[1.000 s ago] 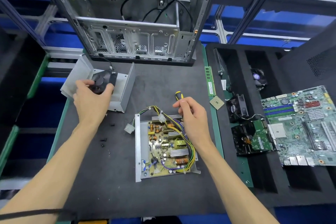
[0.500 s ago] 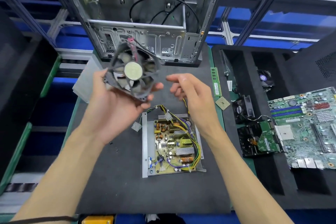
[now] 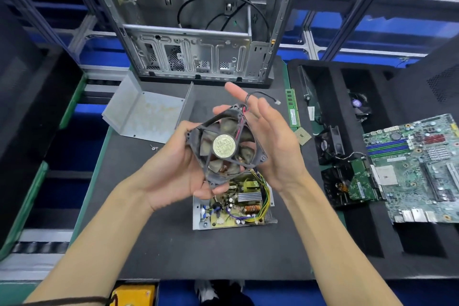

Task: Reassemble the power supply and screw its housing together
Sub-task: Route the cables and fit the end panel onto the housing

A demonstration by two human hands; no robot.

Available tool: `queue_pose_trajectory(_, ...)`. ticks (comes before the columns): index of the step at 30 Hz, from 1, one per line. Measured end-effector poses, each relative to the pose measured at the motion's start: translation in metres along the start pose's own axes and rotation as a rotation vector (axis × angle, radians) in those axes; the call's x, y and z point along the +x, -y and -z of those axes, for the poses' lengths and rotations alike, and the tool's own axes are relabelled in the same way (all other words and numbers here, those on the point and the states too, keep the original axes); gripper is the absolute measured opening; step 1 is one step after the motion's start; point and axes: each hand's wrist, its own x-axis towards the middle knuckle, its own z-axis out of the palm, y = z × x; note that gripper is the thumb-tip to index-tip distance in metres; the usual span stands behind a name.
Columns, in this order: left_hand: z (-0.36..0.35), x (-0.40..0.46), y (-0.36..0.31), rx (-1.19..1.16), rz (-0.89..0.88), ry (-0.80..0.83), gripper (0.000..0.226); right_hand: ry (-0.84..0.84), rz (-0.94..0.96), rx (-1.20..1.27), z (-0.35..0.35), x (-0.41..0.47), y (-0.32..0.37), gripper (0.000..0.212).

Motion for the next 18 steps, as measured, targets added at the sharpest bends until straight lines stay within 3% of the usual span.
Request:
queue_pose_trajectory(6, 0.000, 0.002, 0.006, 0.082, -0.009, -0.199, 0.058, -0.128, 0.061, -0.051, -0.003, -0.007, -0.003, 0.039)
queue_pose_trajectory(18, 0.001, 0.002, 0.011, -0.003, -0.220, -0.277, 0.059, -0.109, 0.178, -0.084, -0.019, -0.014, 0.001, 0.031)
